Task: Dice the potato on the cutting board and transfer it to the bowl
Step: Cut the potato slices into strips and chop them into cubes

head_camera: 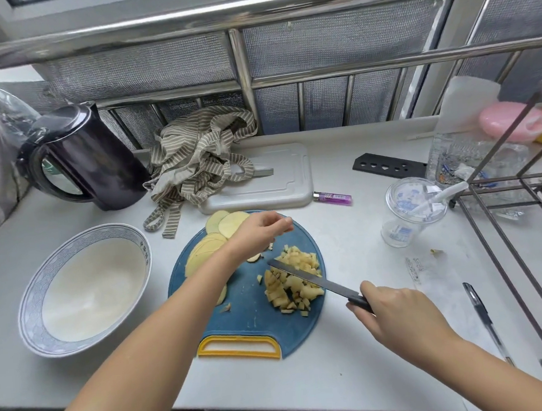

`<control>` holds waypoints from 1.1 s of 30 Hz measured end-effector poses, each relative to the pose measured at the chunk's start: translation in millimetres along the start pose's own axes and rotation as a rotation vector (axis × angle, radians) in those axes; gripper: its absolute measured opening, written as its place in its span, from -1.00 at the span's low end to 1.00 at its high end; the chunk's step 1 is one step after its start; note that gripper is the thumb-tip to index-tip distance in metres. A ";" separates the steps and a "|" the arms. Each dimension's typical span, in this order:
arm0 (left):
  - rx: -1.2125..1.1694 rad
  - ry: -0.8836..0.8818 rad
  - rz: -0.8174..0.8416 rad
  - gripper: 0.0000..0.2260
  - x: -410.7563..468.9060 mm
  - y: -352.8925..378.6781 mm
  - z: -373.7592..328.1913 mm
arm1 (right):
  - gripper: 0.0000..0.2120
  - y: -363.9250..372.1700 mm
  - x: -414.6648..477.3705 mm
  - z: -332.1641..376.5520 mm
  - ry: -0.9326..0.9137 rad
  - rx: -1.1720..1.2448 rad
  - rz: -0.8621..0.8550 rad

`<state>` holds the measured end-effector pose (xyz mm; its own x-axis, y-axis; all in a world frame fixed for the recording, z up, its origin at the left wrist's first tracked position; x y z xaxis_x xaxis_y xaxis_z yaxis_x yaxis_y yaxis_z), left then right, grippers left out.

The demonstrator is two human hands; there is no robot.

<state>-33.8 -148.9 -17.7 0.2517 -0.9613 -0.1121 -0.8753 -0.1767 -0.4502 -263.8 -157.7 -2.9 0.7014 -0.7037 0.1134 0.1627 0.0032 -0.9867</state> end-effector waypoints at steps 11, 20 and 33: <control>0.179 0.037 0.257 -0.73 -34.7 28.2 -0.9 | -0.36 -2.8 2.6 9.5 0.020 -0.010 0.059; 0.182 0.059 -0.064 -0.79 -20.7 -1.1 3.4 | -0.40 -5.1 -8.2 1.7 0.150 0.015 0.172; 0.447 -0.177 -0.088 -0.87 -71.9 -9.4 66.2 | -0.59 21.3 -51.8 15.6 0.637 0.334 0.287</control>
<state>-16.3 -64.1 -64.0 0.4169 -0.8892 -0.1883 -0.5944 -0.1100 -0.7966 -285.9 -110.1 -28.1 0.2297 -0.9156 -0.3300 0.3067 0.3899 -0.8683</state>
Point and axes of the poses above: each hand's wrist, its own x-axis towards the middle knuckle, its own y-axis out of the palm, z = x × y, the point moved 8 cm from there along x, towards the middle knuckle, and after that the axes turned 13 degrees about y, right-handed, at the moved point
